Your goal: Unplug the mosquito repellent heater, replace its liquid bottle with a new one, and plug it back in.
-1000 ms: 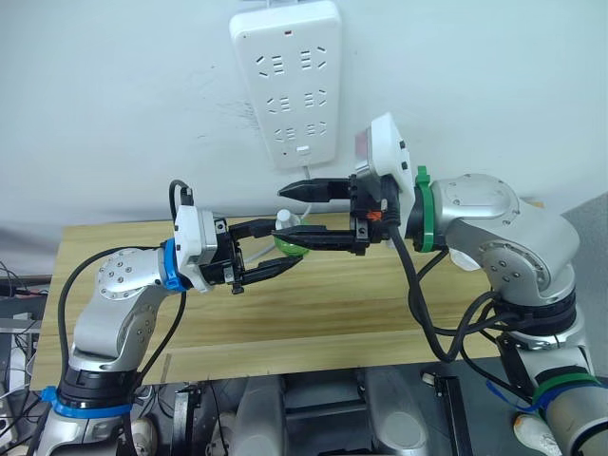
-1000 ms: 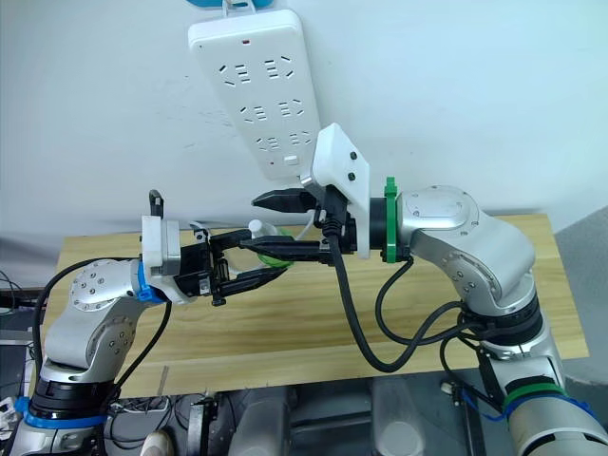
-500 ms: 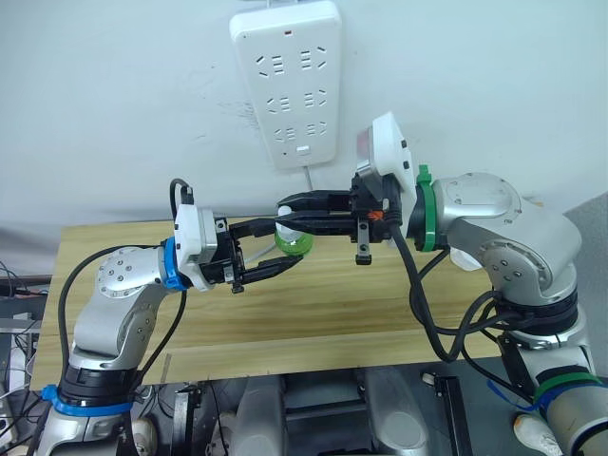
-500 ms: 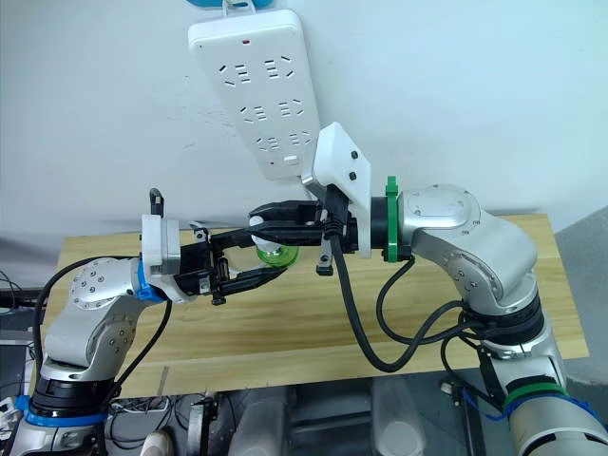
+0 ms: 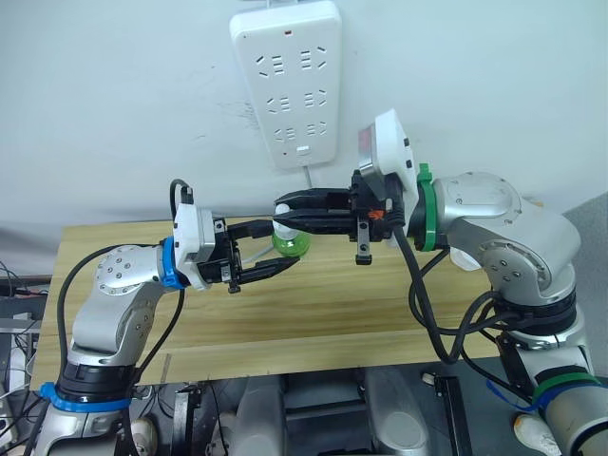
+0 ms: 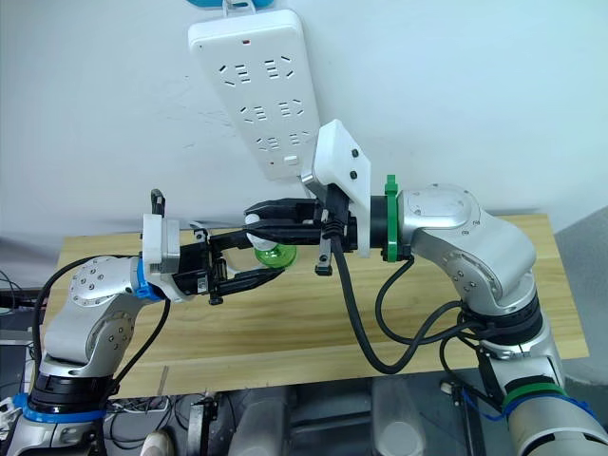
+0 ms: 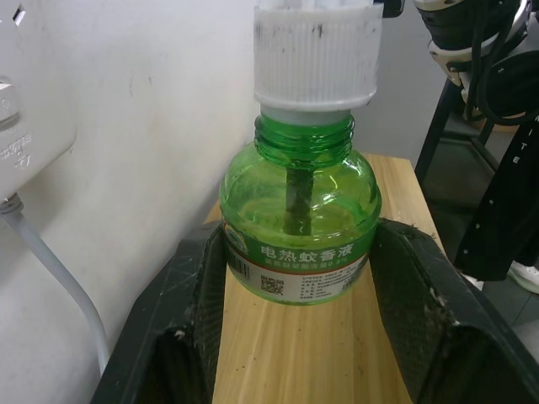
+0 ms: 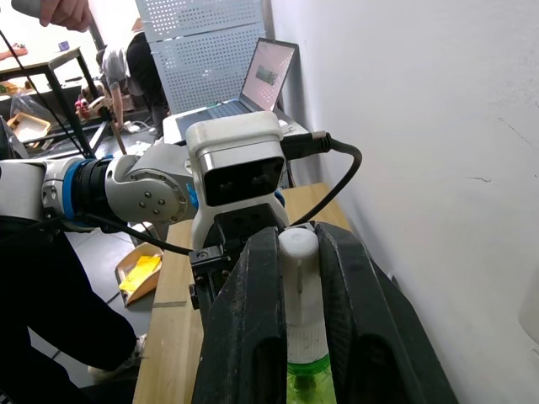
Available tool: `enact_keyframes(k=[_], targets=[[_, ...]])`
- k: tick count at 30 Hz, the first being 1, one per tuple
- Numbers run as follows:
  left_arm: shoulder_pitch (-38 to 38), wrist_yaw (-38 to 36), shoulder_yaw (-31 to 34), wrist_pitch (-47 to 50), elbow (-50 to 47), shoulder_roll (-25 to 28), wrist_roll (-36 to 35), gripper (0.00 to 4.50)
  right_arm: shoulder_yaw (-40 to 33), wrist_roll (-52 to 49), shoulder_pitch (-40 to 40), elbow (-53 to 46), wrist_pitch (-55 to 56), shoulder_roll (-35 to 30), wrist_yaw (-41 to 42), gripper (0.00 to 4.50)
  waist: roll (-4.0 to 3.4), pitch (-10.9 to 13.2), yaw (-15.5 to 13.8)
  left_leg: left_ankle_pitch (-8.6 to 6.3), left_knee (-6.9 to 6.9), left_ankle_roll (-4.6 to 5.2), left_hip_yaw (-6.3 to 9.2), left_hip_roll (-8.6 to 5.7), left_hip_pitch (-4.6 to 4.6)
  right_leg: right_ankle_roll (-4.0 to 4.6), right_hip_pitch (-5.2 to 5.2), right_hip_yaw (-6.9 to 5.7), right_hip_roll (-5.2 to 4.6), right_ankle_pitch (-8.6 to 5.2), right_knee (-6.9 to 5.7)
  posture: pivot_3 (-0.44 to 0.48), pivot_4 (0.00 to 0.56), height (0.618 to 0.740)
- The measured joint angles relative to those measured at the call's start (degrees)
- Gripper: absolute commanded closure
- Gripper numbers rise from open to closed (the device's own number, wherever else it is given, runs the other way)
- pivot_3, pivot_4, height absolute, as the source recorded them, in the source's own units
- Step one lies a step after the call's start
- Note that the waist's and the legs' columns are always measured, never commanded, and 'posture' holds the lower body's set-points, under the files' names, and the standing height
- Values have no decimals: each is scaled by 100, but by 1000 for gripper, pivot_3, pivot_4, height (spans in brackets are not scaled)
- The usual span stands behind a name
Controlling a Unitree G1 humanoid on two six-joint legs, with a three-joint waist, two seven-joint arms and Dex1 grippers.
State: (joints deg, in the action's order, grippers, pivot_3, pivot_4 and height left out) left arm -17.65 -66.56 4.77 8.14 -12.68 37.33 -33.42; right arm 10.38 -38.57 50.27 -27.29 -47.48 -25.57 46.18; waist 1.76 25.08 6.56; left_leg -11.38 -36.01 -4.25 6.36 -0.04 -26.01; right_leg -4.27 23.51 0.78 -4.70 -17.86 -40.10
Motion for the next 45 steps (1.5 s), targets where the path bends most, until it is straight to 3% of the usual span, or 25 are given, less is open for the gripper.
enact_keyframes(k=[20,31,45], targets=[[486,-158,149,-487,138,59,149,2308,-257,-95,274,197,208,-334,249,4281,1,-2,6,0,-3,-1,0,0,0,0,0,0,0,0,-1,-237,392,730],[568,-78,187,-501,138,57,190,2308,-704,-72,315,508,-172,-603,-227,4281,2,-5,45,1,-3,-1,0,0,0,1,0,0,-1,0,-3,-246,380,730],[364,-2,180,-465,54,57,188,2308,-652,1399,-1467,1130,804,-812,-772,4281,6,-10,107,1,-7,-1,-3,-3,0,0,-1,1,-2,0,-12,-236,377,730]])
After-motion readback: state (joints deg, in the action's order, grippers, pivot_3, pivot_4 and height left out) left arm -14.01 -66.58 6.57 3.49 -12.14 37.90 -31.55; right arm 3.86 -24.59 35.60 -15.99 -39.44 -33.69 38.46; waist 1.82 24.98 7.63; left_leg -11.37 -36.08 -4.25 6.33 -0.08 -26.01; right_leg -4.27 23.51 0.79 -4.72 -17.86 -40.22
